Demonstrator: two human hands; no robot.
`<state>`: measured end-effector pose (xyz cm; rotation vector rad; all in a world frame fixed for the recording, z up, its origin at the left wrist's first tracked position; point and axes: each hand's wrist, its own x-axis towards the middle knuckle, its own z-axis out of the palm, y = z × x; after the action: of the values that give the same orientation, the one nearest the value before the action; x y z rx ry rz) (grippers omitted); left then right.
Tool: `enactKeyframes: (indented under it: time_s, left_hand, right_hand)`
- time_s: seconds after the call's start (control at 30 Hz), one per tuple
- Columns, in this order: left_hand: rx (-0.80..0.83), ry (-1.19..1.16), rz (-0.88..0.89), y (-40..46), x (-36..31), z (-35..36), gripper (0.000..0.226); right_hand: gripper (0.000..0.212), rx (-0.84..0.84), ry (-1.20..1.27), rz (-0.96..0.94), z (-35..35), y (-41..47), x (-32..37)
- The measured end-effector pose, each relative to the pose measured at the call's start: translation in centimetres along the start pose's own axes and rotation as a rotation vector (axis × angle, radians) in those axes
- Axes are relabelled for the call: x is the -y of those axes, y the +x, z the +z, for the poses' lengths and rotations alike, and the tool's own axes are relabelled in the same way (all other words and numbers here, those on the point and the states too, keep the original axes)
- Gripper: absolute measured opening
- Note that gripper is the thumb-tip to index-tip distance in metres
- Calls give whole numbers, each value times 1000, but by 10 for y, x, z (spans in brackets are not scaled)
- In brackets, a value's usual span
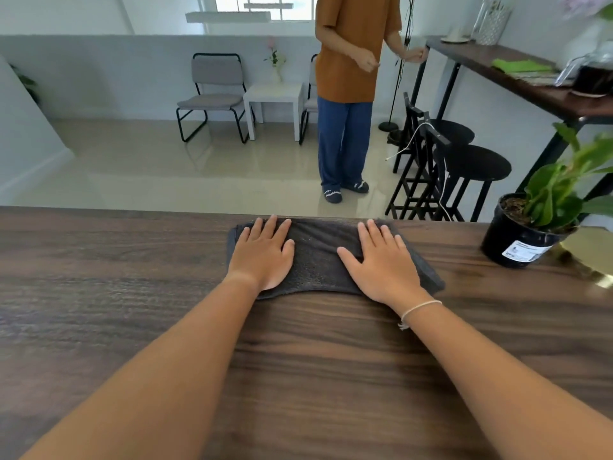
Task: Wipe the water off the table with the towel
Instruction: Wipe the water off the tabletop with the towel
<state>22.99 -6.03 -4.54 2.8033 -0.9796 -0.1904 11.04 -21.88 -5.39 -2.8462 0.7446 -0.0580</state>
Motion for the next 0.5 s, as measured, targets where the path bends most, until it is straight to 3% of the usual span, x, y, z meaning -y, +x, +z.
enactKeyframes:
  time_s: [0.27, 0.5]
  left_hand:
    - [5, -32, 58, 0, 6, 0, 55]
    - [-25, -14, -9, -12, 47, -6, 55]
  right_hand:
    - [72, -21, -25, 154, 2, 58, 17]
    - [70, -4, -41, 39, 10, 52, 59]
